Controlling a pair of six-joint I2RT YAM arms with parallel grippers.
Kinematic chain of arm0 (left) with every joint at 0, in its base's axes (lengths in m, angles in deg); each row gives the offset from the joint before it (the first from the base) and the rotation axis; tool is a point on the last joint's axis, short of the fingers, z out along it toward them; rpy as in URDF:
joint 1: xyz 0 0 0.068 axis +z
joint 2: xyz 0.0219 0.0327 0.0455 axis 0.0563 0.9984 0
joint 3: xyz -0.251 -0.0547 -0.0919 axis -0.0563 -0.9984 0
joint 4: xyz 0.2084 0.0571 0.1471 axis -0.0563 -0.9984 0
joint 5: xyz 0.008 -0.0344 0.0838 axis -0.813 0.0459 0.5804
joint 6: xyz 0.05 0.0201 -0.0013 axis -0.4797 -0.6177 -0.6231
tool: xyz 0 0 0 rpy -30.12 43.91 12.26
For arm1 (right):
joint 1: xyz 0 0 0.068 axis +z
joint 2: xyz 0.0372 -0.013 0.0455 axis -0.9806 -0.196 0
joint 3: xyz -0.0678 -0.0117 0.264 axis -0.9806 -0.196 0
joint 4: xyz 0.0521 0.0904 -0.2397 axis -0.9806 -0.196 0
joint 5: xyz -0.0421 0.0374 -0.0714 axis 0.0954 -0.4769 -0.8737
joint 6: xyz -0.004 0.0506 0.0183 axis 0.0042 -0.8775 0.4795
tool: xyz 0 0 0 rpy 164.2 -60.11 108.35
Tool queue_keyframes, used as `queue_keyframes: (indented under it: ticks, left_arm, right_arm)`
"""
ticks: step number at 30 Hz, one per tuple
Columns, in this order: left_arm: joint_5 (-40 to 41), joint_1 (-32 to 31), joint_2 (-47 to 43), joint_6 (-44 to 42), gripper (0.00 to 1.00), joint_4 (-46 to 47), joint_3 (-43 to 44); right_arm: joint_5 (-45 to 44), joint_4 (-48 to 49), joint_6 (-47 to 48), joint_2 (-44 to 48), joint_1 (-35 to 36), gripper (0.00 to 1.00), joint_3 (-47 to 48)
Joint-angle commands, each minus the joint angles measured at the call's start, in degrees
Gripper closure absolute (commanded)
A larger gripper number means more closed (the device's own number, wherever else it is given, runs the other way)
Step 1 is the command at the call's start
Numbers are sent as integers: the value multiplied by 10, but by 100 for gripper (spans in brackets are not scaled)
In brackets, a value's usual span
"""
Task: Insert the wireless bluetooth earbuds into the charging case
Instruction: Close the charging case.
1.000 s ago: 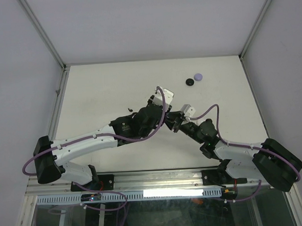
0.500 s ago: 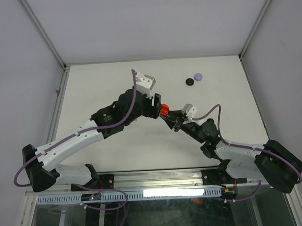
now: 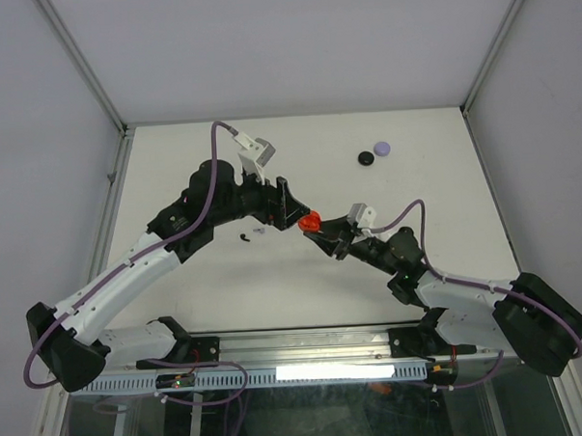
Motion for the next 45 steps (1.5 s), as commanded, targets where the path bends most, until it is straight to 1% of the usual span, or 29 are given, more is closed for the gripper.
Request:
queue_keyframes:
  ticks: [1,8,13,18,25,31,34,36,39,40,41,45]
  left_arm:
    - [-114,34,12,33,17,45,-23]
    - [-204,46,37,51,18,97,-40]
    - [-247,47,59,63,22,123,-43]
    - [-297,48,65,74,28,150,-45]
    - [-331,50,44,80,32,188,-57]
    - [-347,53,28,78,32,205,-68]
    - [-331,59,21,74,33,196,-70]
    - [-300,65,12,65,32,174,-68]
    - [-203,73,-5,41,30,109,-58]
    - [-166,76,-10,33,29,86,-53]
    - [-131,79,-15,27,26,64,-49]
    - [-12,87,-28,8,24,-15,-31]
  right_arm:
    - [37,32,-24,18,-7,100,30]
    - [63,47,-49,10,-9,100,37]
    - [72,59,-64,4,-10,100,39]
    - [70,59,-80,4,-20,100,34]
    - [88,40,-112,-6,-48,100,39]
    - [122,1,-128,-18,-51,100,55]
    - [121,-25,-139,-13,-54,100,61]
    - [117,-60,-143,-3,-59,100,66]
    - [112,-154,-155,19,-69,100,84]
    - [70,-193,-164,26,-72,100,93]
    - [52,-234,-168,33,-76,100,101]
    - [52,-364,-168,53,-103,100,125]
